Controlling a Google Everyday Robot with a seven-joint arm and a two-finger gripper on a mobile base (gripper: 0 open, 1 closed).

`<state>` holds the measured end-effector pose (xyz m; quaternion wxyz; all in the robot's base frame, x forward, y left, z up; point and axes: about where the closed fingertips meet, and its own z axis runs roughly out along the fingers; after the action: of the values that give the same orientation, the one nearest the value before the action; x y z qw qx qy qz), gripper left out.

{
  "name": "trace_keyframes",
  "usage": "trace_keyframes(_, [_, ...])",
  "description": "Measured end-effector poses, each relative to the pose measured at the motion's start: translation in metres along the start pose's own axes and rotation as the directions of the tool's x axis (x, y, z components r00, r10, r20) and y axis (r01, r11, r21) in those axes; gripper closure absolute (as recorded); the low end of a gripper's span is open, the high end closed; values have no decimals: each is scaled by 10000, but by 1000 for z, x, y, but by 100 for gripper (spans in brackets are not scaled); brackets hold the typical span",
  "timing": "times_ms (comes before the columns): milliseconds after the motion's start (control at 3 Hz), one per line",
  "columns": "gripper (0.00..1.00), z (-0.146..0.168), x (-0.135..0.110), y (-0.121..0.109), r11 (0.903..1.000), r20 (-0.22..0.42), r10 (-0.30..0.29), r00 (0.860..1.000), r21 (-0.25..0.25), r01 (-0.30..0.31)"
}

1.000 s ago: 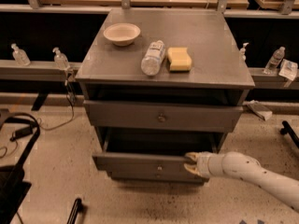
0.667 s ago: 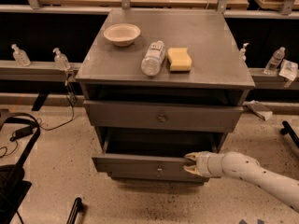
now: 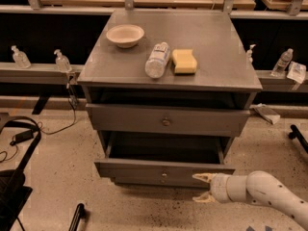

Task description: Open middle drawer

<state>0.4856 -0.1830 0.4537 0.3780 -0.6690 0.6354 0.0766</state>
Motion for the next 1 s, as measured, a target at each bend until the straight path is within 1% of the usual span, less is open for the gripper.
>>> trace_keyframes(333, [48,-20,-8,25,9994,262,210,9994,-273,-203])
trace_keyframes(667, [50,-31,-13,36,9990,269,204,9994,-400,-193])
trace_keyframes(1000, [50,-26,-4,17,9999,-282,-124,9995,-60,123])
